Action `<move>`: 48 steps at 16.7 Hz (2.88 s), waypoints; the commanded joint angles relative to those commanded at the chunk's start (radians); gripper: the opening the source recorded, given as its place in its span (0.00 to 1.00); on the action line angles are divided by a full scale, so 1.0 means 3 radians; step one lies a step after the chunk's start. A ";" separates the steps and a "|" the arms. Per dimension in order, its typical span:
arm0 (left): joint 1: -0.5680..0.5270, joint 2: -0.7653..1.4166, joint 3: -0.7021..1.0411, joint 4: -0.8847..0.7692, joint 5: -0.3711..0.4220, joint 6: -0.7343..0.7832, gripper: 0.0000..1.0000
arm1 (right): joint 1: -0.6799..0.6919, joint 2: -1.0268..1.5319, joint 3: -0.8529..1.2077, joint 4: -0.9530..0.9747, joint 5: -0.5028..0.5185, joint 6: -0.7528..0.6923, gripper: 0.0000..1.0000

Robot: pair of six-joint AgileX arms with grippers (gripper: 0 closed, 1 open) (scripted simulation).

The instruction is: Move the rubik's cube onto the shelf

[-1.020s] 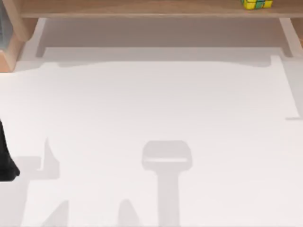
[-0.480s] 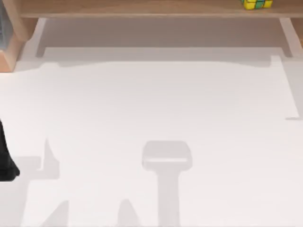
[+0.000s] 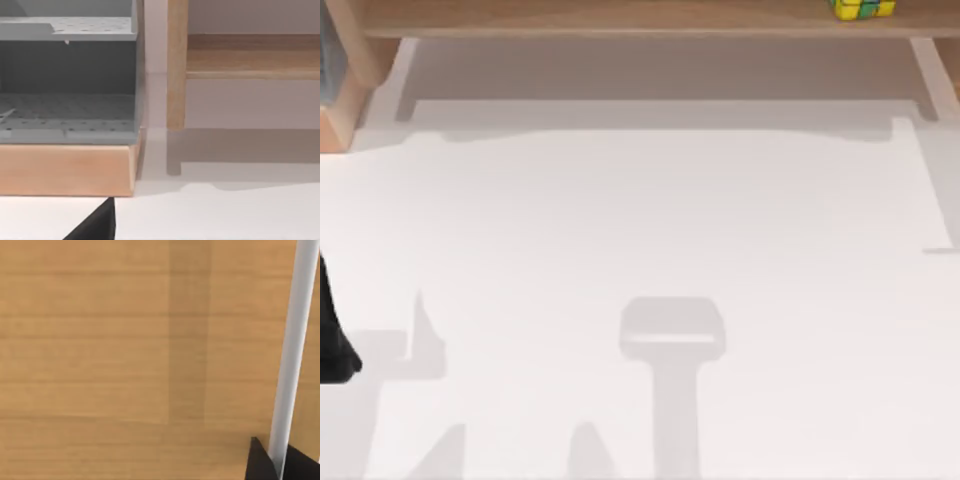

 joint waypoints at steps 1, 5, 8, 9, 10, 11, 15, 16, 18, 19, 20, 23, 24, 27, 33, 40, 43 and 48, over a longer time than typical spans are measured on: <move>0.0000 0.0000 0.0000 0.0000 0.0000 0.0000 1.00 | 0.0000 0.0000 0.0000 0.0000 0.0000 0.0000 0.00; 0.0000 0.0000 0.0000 0.0000 0.0000 0.0000 1.00 | 0.0073 0.0056 0.0133 -0.0108 0.0109 -0.0003 0.00; 0.0000 0.0000 0.0000 0.0000 0.0000 0.0000 1.00 | 0.0234 0.0174 0.0507 -0.0300 0.0256 0.0004 0.00; 0.0000 0.0000 0.0000 0.0000 0.0000 0.0000 1.00 | 0.0293 0.0215 0.0615 -0.0373 0.0312 0.0005 0.00; 0.0000 0.0000 0.0000 0.0000 0.0000 0.0000 1.00 | 0.0346 0.0253 0.0688 -0.0435 0.0362 0.0004 0.00; 0.0000 0.0000 0.0000 0.0000 0.0000 0.0000 1.00 | 0.0380 0.0278 0.0726 -0.0470 0.0392 0.0001 0.00; 0.0000 0.0000 0.0000 0.0000 0.0000 0.0000 1.00 | 0.0364 0.0276 0.0717 -0.0478 0.0393 0.0008 0.00; 0.0000 0.0000 0.0000 0.0000 0.0000 0.0000 1.00 | 0.0372 0.0275 0.0728 -0.0482 0.0394 0.0010 0.00; 0.0000 0.0000 0.0000 0.0000 0.0000 0.0000 1.00 | 0.0444 0.0310 0.0857 -0.0536 0.0414 0.0016 0.00; 0.0000 0.0000 0.0000 0.0000 0.0000 0.0000 1.00 | 0.0489 0.0355 0.0975 -0.0594 0.0443 0.0014 0.00; 0.0000 0.0000 0.0000 0.0000 0.0000 0.0000 1.00 | 0.0532 0.0412 0.1121 -0.0670 0.0488 0.0012 0.00; 0.0000 0.0000 0.0000 0.0000 0.0000 0.0000 1.00 | 0.0626 0.0578 0.1471 -0.0904 0.0642 0.0007 0.00; 0.0000 0.0000 0.0000 0.0000 0.0000 0.0000 1.00 | 0.0643 0.0612 0.1526 -0.0947 0.0672 0.0006 0.00; 0.0000 0.0000 0.0000 0.0000 0.0000 0.0000 1.00 | 0.0649 0.0626 0.1547 -0.0962 0.0683 0.0004 0.00; 0.0000 0.0000 0.0000 0.0000 0.0000 0.0000 1.00 | 0.0766 0.0752 0.1920 -0.1134 0.0720 0.0013 0.00; 0.0000 0.0000 0.0000 0.0000 0.0000 0.0000 1.00 | 0.0855 0.1039 0.2472 -0.1488 0.0893 0.0006 0.00; 0.0000 0.0000 0.0000 0.0000 0.0000 0.0000 1.00 | 0.0855 0.1039 0.2472 -0.1488 0.0893 0.0006 0.08; 0.0000 0.0000 0.0000 0.0000 0.0000 0.0000 1.00 | 0.0855 0.1039 0.2472 -0.1488 0.0893 0.0006 0.45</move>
